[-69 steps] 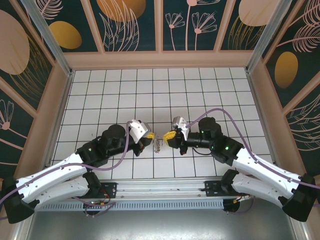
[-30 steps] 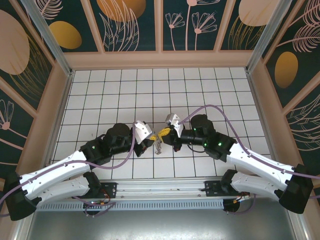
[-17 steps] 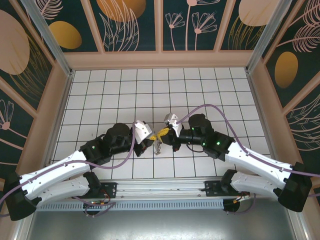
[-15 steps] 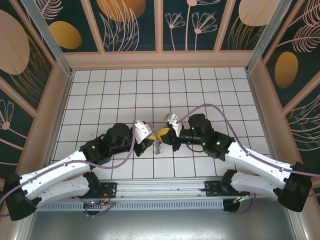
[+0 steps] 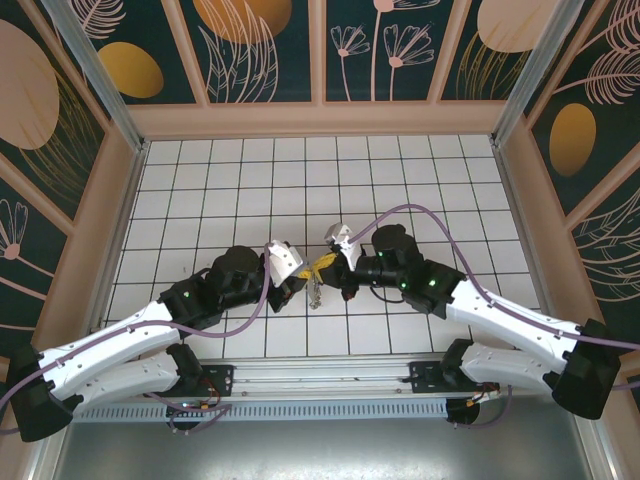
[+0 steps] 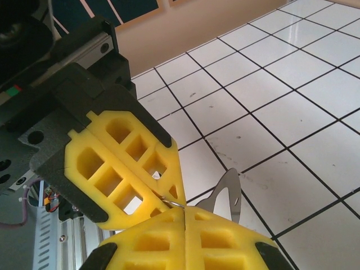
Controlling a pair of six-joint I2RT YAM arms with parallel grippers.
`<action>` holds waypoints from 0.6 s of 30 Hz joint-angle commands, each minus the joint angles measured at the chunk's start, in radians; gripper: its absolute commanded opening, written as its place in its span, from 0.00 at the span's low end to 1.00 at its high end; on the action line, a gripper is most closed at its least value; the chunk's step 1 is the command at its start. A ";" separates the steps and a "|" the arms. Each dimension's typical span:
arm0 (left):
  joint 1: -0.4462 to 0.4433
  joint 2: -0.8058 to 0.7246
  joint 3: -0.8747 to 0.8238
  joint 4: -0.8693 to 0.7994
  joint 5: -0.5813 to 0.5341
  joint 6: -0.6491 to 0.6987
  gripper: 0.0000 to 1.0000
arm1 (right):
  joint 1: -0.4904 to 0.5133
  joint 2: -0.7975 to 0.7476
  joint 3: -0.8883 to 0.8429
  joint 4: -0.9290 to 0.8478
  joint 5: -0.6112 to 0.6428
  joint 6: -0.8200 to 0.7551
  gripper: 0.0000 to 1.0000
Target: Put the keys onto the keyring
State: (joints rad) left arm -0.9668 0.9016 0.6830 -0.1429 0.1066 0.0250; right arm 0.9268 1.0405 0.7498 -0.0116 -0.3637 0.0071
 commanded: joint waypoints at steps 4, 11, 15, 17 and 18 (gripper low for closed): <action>-0.005 -0.027 0.026 0.015 0.056 0.023 0.00 | -0.007 0.014 0.046 0.015 0.056 0.022 0.00; -0.006 -0.030 0.025 0.017 0.054 0.023 0.00 | -0.018 0.003 0.048 0.000 0.051 0.037 0.00; -0.006 -0.033 0.024 0.016 0.053 0.024 0.00 | -0.032 -0.005 0.046 -0.006 0.044 0.045 0.00; -0.005 -0.035 0.024 0.015 0.052 0.023 0.00 | -0.042 -0.007 0.046 -0.012 0.039 0.045 0.00; -0.005 -0.035 0.025 0.016 0.052 0.023 0.00 | -0.047 -0.008 0.047 -0.015 0.036 0.047 0.00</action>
State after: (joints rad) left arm -0.9668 0.8890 0.6830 -0.1459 0.1032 0.0265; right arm 0.9058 1.0462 0.7532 -0.0307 -0.3679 0.0368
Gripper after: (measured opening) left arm 0.043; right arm 0.044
